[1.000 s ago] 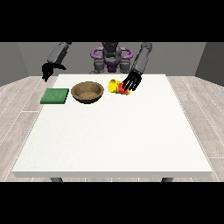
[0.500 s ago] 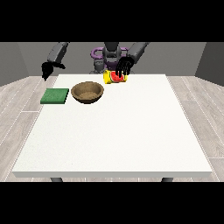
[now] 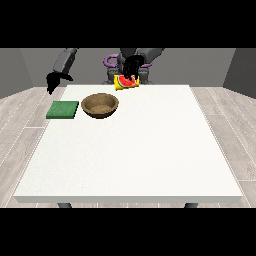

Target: Pick the cup and pour the ball into the bowl, then pick the bowl and place it on the pad

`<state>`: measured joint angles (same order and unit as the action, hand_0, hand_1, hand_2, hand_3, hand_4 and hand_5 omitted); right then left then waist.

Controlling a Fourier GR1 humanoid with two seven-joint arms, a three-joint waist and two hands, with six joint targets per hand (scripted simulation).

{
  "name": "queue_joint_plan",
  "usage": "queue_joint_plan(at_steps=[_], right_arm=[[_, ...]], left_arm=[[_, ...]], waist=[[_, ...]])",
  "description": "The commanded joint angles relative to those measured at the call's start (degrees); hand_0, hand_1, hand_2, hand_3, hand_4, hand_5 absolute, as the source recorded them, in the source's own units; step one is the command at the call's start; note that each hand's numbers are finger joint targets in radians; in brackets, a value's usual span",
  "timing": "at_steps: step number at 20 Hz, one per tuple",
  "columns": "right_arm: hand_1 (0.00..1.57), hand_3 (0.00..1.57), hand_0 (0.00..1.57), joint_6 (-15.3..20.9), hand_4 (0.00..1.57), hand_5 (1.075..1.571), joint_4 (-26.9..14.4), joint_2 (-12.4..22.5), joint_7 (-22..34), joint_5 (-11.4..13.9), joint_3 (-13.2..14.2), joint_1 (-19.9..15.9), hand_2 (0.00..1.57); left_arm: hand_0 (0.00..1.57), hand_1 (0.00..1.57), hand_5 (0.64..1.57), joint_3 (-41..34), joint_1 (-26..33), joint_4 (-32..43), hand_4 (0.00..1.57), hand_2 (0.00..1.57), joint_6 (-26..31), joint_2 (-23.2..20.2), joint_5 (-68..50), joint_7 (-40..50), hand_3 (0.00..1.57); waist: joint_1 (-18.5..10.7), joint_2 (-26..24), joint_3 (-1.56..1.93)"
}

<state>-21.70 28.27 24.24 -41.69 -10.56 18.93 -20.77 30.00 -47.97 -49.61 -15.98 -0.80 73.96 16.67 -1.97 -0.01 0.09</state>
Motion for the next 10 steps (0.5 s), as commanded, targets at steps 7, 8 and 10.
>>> queue_joint_plan(at_steps=[7,8,10], right_arm=[[0.0,0.35,0.0,-1.89,0.42,1.534,-3.41,0.24,-4.98,0.04,0.34,1.23,0.17],[0.0,0.34,0.0,-0.85,0.42,1.528,0.1,-2.44,-2.53,0.72,-1.79,-1.07,0.18],[0.0,0.3,0.0,-2.21,0.43,1.53,0.88,-0.02,-1.03,0.18,-1.39,-2.3,0.18]], left_arm=[[0.0,0.0,1.537,7.87,-2.26,-11.78,0.62,1.57,14.45,0.79,4.77,4.83,1.57],[0.0,0.0,1.536,4.35,-4.9,-6.42,0.61,1.57,12.74,0.8,6.66,5.38,1.57],[0.0,0.0,1.538,3.8,-4.82,-4.41,0.62,1.57,10.75,-1.3,9.33,1.78,1.57]], waist=[[-1.34,-0.27,0.0],[3.29,1.12,-0.05],[2.98,3.23,-0.06]])
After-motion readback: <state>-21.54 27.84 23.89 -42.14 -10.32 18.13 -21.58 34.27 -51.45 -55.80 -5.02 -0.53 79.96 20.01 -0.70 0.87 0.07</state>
